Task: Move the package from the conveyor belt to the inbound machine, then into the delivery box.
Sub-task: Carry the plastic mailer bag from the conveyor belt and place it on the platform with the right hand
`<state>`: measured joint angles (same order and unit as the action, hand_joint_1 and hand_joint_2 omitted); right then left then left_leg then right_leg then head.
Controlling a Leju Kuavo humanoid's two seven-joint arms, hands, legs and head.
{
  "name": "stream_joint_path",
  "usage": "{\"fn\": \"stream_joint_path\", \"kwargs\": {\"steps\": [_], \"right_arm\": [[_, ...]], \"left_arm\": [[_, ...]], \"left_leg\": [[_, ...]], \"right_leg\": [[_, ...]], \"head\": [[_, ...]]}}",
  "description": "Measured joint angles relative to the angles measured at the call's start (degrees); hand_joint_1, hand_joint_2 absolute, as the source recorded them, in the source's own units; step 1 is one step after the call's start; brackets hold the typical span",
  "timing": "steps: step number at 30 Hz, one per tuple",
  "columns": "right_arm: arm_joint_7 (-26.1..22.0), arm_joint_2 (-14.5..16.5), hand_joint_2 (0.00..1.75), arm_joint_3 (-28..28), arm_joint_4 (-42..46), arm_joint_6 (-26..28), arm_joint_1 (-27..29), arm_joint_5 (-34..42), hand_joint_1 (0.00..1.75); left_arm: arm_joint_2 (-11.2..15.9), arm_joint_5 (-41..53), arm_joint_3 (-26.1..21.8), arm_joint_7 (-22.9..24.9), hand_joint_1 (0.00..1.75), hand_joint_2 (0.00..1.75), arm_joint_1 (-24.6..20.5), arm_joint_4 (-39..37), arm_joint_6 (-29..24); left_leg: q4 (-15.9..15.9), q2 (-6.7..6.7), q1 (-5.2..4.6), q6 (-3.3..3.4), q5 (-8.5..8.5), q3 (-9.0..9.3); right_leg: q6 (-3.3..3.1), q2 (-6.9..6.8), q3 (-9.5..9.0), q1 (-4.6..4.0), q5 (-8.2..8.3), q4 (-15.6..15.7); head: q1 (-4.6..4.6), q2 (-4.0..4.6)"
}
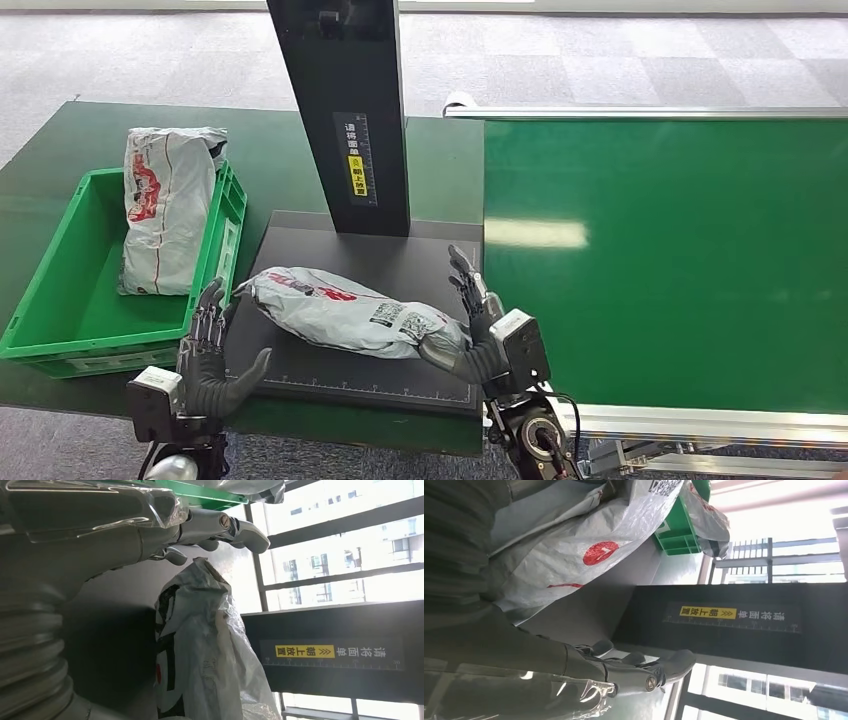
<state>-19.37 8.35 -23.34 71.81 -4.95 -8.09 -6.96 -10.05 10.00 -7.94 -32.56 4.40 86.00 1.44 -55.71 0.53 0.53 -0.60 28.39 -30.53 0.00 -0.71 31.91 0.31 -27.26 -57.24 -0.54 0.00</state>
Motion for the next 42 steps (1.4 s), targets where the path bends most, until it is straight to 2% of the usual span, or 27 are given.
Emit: {"fn": "stream_joint_path", "kwargs": {"steps": [10,22,26,32,37,42], "right_arm": [[0.0,0.0,1.75,2.5,-0.3,-0.2,0.1,3.0,0.0],[0.0,0.0,1.75,3.5,-0.3,-0.4,0.1,3.3,0.0],[-1.1,-0.3,1.75,4.3,-0.2,-3.3,0.6,7.9,0.0],[-4.3,-2.6,1.75,10.1,0.5,-9.0,3.8,16.5,0.0],[-4.1,-3.6,1.75,17.4,1.8,-9.9,6.8,17.2,0.0],[-3.7,-3.6,1.75,23.1,3.2,-10.2,8.5,16.3,0.0]], "left_arm": [[0.0,0.2,-0.4,0.6,0.0,1.75,0.5,0.2,0.2],[0.0,0.2,-0.4,0.6,0.0,1.75,0.5,0.2,0.2],[0.0,0.6,-0.4,0.9,0.0,1.75,0.6,0.2,0.7],[0.0,2.1,0.7,1.3,0.0,1.75,1.8,0.2,2.9],[0.3,8.0,3.1,3.2,0.0,1.75,2.7,0.2,4.9],[0.8,15.3,8.3,4.6,0.0,1.75,4.0,0.0,6.0]], "left_leg": [[0.0,0.0,-0.01,0.0,0.0,0.01],[0.0,0.01,0.0,0.0,0.0,0.0],[0.0,0.0,-0.01,0.0,0.0,0.01],[0.0,-0.03,-0.03,0.02,0.02,-0.01],[0.0,-0.03,-0.05,0.03,0.03,-0.02],[0.0,-0.01,-0.05,0.03,0.03,-0.02]], "right_leg": [[0.0,0.0,0.01,0.01,0.0,0.0],[0.0,0.0,0.01,0.0,0.0,0.0],[0.0,0.0,0.02,0.01,0.0,0.0],[0.01,0.0,0.03,0.03,0.0,0.0],[0.01,0.0,0.03,0.05,0.0,0.0],[0.01,0.0,0.03,0.05,0.0,0.0]], "head": [[0.01,0.0],[0.01,0.0],[-0.01,0.0],[0.0,0.0],[-0.01,0.0],[-0.01,0.0]]}}
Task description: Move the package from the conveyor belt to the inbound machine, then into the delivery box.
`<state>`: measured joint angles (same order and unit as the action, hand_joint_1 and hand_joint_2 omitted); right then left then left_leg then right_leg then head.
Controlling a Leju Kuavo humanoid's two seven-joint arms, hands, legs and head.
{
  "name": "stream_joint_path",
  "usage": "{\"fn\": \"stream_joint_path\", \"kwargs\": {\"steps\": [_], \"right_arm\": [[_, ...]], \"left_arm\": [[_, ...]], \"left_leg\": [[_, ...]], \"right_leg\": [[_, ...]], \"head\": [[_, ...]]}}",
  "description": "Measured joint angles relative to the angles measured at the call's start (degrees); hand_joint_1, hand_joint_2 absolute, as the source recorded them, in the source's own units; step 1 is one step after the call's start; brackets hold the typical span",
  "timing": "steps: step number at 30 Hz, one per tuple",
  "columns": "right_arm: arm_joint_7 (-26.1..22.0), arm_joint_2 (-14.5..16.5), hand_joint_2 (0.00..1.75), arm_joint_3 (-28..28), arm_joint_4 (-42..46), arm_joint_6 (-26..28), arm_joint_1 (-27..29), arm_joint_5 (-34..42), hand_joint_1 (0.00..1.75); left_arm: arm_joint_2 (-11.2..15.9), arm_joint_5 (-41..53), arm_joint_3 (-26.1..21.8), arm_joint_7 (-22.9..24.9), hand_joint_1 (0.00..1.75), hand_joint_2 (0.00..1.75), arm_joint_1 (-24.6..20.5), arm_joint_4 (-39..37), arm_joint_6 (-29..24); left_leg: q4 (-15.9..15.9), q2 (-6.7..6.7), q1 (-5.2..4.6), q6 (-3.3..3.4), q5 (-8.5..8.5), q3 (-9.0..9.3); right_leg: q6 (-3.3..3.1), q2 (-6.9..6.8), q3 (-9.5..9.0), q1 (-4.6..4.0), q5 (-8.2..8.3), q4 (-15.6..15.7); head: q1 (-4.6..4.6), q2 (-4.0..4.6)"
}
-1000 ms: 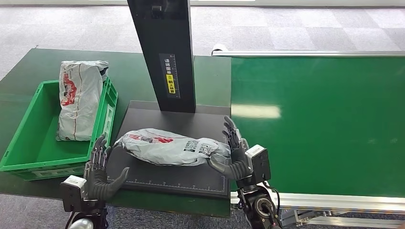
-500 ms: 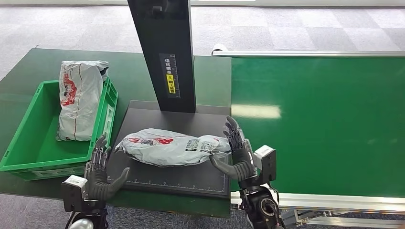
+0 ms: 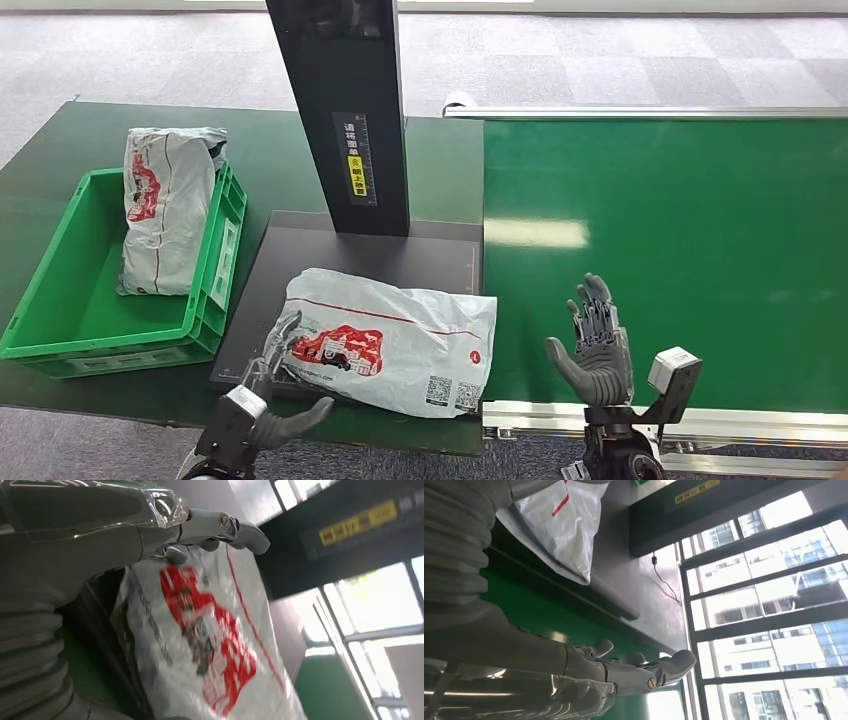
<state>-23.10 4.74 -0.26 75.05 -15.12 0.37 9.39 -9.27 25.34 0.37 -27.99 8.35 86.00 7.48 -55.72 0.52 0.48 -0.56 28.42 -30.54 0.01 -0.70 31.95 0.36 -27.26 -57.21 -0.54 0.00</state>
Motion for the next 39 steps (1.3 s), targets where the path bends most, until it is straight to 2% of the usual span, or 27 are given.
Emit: {"fn": "stream_joint_path", "kwargs": {"steps": [5,13,20,22,25,28,30,34,39], "right_arm": [[0.0,0.4,1.75,2.8,0.7,-0.2,0.3,-0.2,0.0],[0.5,1.3,1.75,4.9,1.1,-0.4,-0.3,-0.2,0.0],[1.1,2.4,1.75,7.0,2.5,-0.4,-1.2,-0.4,0.0],[1.2,2.7,1.75,7.6,2.8,-0.4,-1.2,-0.8,0.0],[1.2,3.0,1.75,8.5,3.3,-0.5,-1.1,-0.9,0.0],[1.2,3.3,1.75,9.3,3.9,-0.6,-1.1,-1.0,0.0],[1.2,3.4,1.75,9.5,4.1,-0.8,-1.2,-1.0,0.0],[1.2,3.7,1.75,9.7,4.1,-1.1,-1.2,-1.2,0.0],[1.1,3.7,1.75,9.7,4.1,-1.1,-1.2,-1.2,0.0]], "left_arm": [[0.3,1.6,5.4,0.0,0.0,1.75,0.1,-0.8,0.3],[0.8,2.8,10.2,0.0,0.0,1.75,-1.1,-2.3,1.1],[1.1,6.3,16.5,0.1,0.0,1.75,-3.6,-5.2,-1.8],[1.3,8.8,17.8,0.5,0.0,1.75,-4.1,-5.6,-4.1],[1.7,18.3,19.4,2.8,0.0,1.75,-4.9,-5.8,-12.8],[1.9,31.7,20.5,7.4,0.0,1.75,-6.0,-5.9,-22.6],[2.0,40.7,20.8,11.3,0.0,1.75,-7.0,-5.8,-26.9],[2.3,54.6,20.6,17.4,0.0,1.75,-8.9,-5.5,-30.9],[2.7,58.0,20.4,18.8,0.0,1.75,-10.1,-5.4,-31.5]], "left_leg": [[0.0,0.0,0.0,0.0,0.0,0.0],[0.0,-0.01,0.0,0.0,0.0,0.01],[0.0,-0.02,0.0,0.0,0.0,0.01],[0.0,-0.01,0.0,0.0,0.0,0.01],[0.0,-0.02,0.01,0.0,0.0,0.01],[0.0,-0.01,0.01,0.0,-0.01,0.01],[0.0,-0.01,0.01,0.0,-0.01,0.02],[0.0,-0.02,0.0,0.0,-0.02,0.02],[0.0,-0.02,0.0,0.0,-0.01,0.02]], "right_leg": [[0.0,0.0,-0.01,0.0,0.0,0.0],[0.0,0.0,-0.01,0.0,0.01,0.0],[0.01,0.0,-0.02,0.0,0.01,0.0],[0.01,0.0,-0.01,0.0,0.01,0.0],[0.01,0.0,-0.01,0.0,0.01,0.0],[0.01,0.0,-0.01,0.0,0.01,0.0],[0.01,0.0,-0.03,0.0,0.02,0.0],[0.01,0.0,-0.04,0.0,0.02,0.0],[0.01,0.0,-0.03,0.0,0.02,0.0]], "head": [[0.0,0.0],[0.0,0.0],[-0.01,0.0],[-0.01,0.0],[-0.01,0.0],[-0.01,0.0],[0.01,0.0],[0.0,0.0],[-0.01,0.0]]}}
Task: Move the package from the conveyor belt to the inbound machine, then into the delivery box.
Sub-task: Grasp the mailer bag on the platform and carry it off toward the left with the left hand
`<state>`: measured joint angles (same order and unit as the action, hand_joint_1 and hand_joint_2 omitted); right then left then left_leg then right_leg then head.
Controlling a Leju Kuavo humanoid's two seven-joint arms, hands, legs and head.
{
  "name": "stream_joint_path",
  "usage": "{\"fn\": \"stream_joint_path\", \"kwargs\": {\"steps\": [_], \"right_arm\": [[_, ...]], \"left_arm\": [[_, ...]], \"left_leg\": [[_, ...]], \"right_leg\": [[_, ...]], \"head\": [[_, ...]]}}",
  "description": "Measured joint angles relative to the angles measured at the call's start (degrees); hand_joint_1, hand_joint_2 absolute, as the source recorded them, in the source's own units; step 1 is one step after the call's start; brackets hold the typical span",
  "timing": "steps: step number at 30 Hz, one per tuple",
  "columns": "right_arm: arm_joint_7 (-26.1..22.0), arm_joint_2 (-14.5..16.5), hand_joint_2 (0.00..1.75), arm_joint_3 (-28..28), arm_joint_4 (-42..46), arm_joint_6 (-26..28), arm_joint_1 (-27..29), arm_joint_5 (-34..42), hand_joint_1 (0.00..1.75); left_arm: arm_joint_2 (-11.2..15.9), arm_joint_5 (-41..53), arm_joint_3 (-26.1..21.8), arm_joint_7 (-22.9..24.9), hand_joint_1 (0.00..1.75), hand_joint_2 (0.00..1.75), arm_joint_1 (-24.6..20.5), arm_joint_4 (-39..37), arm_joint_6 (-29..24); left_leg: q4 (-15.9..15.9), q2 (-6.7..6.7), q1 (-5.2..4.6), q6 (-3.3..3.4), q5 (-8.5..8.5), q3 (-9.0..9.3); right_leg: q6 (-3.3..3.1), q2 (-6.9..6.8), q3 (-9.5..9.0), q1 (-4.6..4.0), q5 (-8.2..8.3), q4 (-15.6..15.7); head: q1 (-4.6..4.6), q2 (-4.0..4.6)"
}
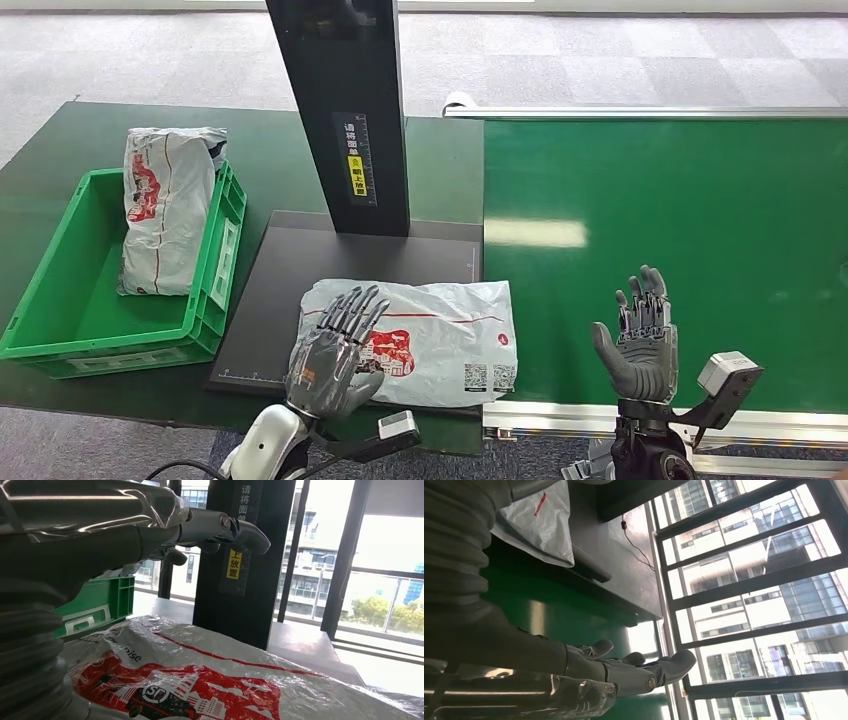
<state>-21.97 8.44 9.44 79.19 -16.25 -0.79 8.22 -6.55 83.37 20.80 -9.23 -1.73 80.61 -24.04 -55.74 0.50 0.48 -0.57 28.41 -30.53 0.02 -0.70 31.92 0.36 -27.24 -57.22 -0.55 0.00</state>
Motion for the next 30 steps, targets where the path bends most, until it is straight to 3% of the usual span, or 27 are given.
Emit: {"fn": "stream_joint_path", "kwargs": {"steps": [19,26,30], "right_arm": [[-0.5,0.0,1.75,0.1,0.6,-0.1,0.7,0.2,0.0],[-0.7,0.0,1.75,0.6,1.8,0.1,0.8,0.5,0.0],[-1.1,0.0,1.75,0.6,2.3,0.3,1.5,0.5,0.0]], "left_arm": [[1.0,1.6,-0.1,0.3,0.0,1.75,-1.2,0.2,-0.8],[1.6,-6.9,0.4,-3.2,0.0,1.75,-1.3,-0.8,9.2],[2.0,-8.3,1.8,-4.0,0.0,1.75,-0.4,-3.1,10.3]], "left_leg": [[0.0,0.0,0.0,0.0,0.0,0.0],[0.0,0.01,0.0,0.0,0.0,0.01],[0.0,0.01,0.0,0.0,0.01,-0.01]], "right_leg": [[0.0,0.0,0.01,0.0,0.0,0.0],[0.0,0.0,0.01,0.0,0.0,0.0],[0.0,0.0,0.03,0.0,0.0,0.0]], "head": [[0.0,0.0],[0.01,0.0],[0.01,0.0]]}}
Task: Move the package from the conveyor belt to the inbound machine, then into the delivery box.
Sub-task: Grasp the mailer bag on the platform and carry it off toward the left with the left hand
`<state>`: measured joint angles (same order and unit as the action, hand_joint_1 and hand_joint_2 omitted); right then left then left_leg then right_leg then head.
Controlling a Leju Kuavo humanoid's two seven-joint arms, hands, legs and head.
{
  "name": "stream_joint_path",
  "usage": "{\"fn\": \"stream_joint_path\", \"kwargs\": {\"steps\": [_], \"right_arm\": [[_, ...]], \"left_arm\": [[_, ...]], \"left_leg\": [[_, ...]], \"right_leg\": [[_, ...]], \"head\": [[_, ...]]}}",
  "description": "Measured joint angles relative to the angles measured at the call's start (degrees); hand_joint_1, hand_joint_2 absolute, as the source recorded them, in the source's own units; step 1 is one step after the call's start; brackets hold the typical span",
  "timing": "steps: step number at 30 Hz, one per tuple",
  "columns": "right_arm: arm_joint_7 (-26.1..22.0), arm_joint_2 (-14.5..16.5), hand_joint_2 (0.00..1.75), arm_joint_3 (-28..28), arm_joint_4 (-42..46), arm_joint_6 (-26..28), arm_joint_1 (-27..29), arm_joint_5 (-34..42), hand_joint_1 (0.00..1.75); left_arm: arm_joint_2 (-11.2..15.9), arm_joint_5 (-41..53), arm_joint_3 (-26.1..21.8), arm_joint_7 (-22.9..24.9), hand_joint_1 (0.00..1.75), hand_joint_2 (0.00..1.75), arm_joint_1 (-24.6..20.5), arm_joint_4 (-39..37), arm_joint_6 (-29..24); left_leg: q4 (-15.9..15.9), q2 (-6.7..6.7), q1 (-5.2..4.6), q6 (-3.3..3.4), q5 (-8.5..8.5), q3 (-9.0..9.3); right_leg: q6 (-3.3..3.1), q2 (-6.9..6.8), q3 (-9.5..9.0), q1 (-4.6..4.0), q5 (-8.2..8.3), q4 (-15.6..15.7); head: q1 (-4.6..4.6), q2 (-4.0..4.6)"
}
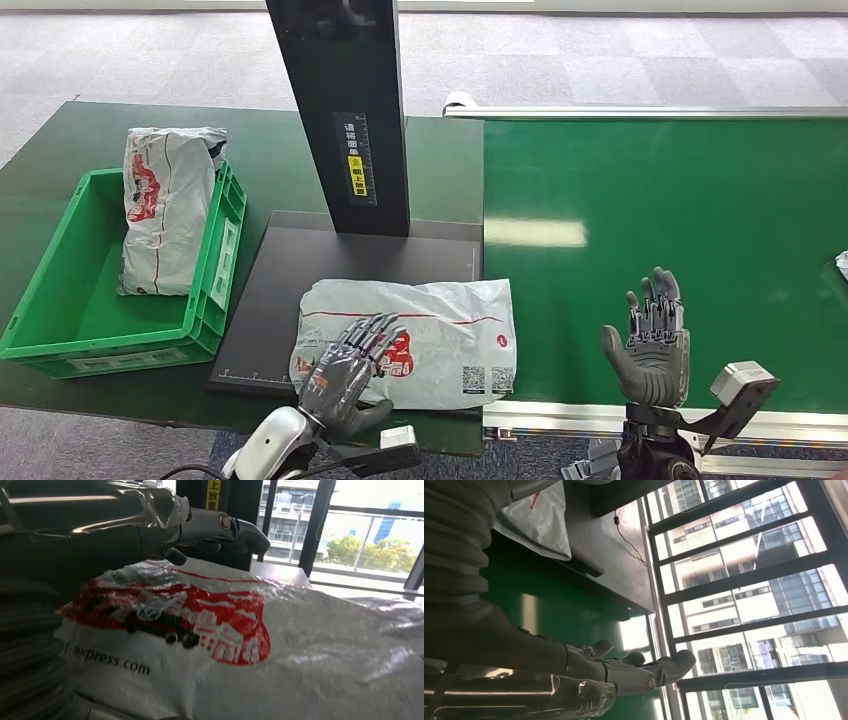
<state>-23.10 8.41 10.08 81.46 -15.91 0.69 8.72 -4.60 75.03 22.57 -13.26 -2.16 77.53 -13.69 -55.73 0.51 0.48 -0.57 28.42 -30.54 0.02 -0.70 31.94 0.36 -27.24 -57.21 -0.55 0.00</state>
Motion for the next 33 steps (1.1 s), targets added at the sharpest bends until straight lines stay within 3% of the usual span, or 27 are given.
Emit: {"fn": "stream_joint_path", "kwargs": {"steps": [18,19,22,23,33], "right_arm": [[-0.1,0.0,1.75,0.0,0.1,0.9,-0.5,0.0,0.0],[-0.1,0.0,1.75,0.0,0.1,0.9,-0.5,0.0,0.0],[-0.1,0.0,1.75,0.0,0.1,0.9,-0.5,0.0,0.0],[-0.1,0.0,1.75,0.0,0.1,0.9,-0.5,0.0,0.0],[-0.2,0.0,1.75,0.1,0.2,0.9,-0.2,0.0,0.0]], "left_arm": [[1.1,-4.0,1.6,-0.8,0.0,1.75,0.1,-2.3,2.9],[1.1,-4.0,1.6,-0.7,0.2,1.75,0.2,-2.3,2.9],[1.3,-4.3,1.6,-0.4,1.5,1.75,0.2,-2.3,2.5],[1.3,-4.5,1.6,-0.3,1.74,1.75,0.2,-2.3,2.3],[1.5,-5.0,1.6,0.6,1.75,1.75,0.3,-1.4,1.2]], "left_leg": [[0.0,-0.01,0.0,0.0,0.0,0.01],[0.0,-0.01,0.0,0.0,0.0,0.0],[0.0,-0.01,0.0,0.0,-0.01,0.0],[0.0,-0.01,0.0,0.0,-0.01,0.01],[0.0,-0.01,0.0,0.0,-0.01,0.01]], "right_leg": [[0.0,0.0,-0.02,0.0,0.0,0.0],[0.0,0.0,-0.02,0.0,0.0,0.0],[0.0,0.0,-0.02,0.0,0.0,0.0],[0.0,0.0,-0.02,0.0,0.0,0.0],[0.0,0.0,-0.03,0.0,0.0,0.0]], "head": [[0.0,0.0],[0.0,0.0],[0.0,0.0],[0.0,0.0],[0.0,0.0]]}}
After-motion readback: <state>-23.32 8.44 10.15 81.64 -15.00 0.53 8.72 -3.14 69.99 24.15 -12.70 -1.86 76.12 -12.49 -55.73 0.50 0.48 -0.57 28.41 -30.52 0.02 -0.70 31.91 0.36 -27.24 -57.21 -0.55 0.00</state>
